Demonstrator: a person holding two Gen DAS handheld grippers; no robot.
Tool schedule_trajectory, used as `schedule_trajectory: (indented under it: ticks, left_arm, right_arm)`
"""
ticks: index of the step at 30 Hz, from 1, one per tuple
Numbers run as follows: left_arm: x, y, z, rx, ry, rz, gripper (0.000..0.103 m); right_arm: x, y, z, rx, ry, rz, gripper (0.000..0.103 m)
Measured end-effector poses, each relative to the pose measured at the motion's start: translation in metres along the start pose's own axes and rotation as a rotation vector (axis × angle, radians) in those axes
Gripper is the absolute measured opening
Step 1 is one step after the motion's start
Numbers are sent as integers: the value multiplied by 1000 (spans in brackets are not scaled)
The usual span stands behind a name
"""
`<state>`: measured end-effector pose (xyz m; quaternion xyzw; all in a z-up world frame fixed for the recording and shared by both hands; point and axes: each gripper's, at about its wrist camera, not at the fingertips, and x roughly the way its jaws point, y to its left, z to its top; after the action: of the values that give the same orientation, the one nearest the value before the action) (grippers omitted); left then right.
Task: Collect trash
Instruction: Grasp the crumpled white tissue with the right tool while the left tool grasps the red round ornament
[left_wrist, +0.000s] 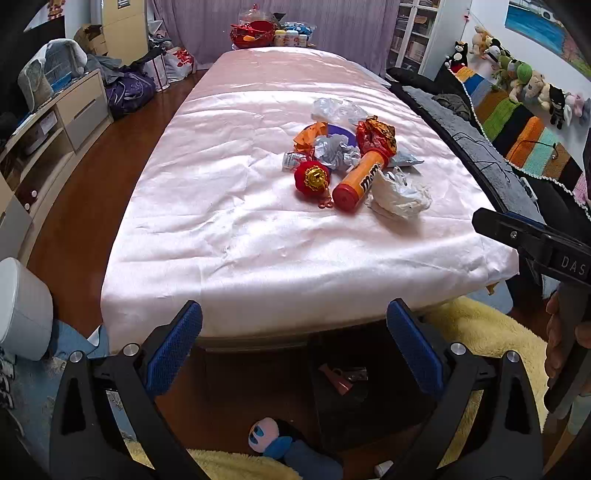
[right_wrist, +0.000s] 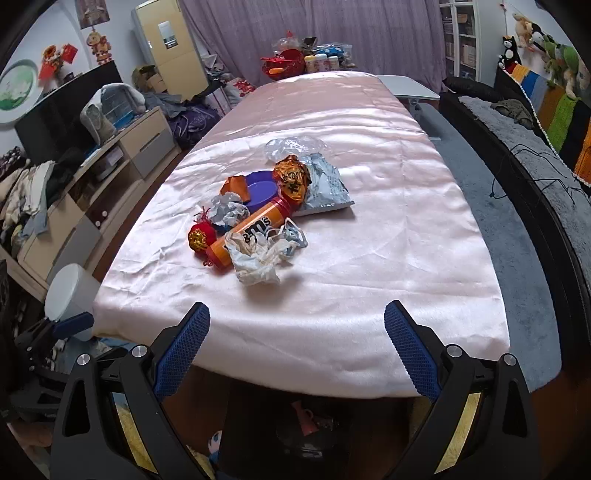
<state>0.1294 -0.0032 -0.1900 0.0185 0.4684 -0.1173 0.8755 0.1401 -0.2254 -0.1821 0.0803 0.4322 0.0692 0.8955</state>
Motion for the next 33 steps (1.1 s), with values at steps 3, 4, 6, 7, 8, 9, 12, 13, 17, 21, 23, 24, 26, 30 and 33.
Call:
schedule_trajectory:
  ticks: [3, 4, 6, 7, 8, 9, 12, 13, 17, 21, 23, 24, 26, 30, 33]
  left_arm:
    - [7, 4, 9, 7, 2, 12, 95]
    - [9, 6, 12, 6, 3, 13, 95]
    - [13, 9, 17, 5, 3, 14, 95]
    - [15, 10, 19, 4, 4, 15, 95]
    - [17, 11, 22, 5, 5, 15, 95]
    - [19, 12, 24, 6, 6, 14, 95]
    - [25, 13, 32, 15, 8, 10, 95]
    - [27, 13, 35, 16, 8, 7, 95]
    - [37, 13, 45, 19, 10, -10, 94]
    - [47, 14, 58, 10, 10, -40, 91]
    - [54, 15, 65, 5, 12, -47, 85]
    - [58, 15, 69, 6, 13, -45, 84]
    - [65, 13, 75, 12, 16, -48, 76]
    - [79, 9, 89, 13, 20, -72, 71]
    - [90, 5, 99, 9, 25, -86, 67]
  right_arm:
    - [18, 5, 10, 2, 19, 41, 84]
    - [24, 6, 13, 4, 31, 56, 78]
    - [37, 10, 19, -2, 53, 75, 72]
    - [43, 12, 21, -11, 62, 76, 68]
    - [48, 15, 23, -18, 70, 77, 67]
    - [54, 17, 25, -23, 79, 79, 63]
    - [68, 19, 28, -25, 103, 82, 57]
    - [71, 19, 28, -25, 109, 84, 54]
    - [78, 20, 28, -35, 118, 90, 34]
    - [70, 16, 33, -42, 79, 84, 13]
    - [62, 12, 38, -35, 49, 82, 12]
    - [59, 10, 40, -31, 34, 79, 12]
    - [52, 5, 45, -23, 8, 72, 12]
    - [47, 1, 49, -23, -5, 65, 12]
    - [49, -3, 49, -17, 0, 75, 12]
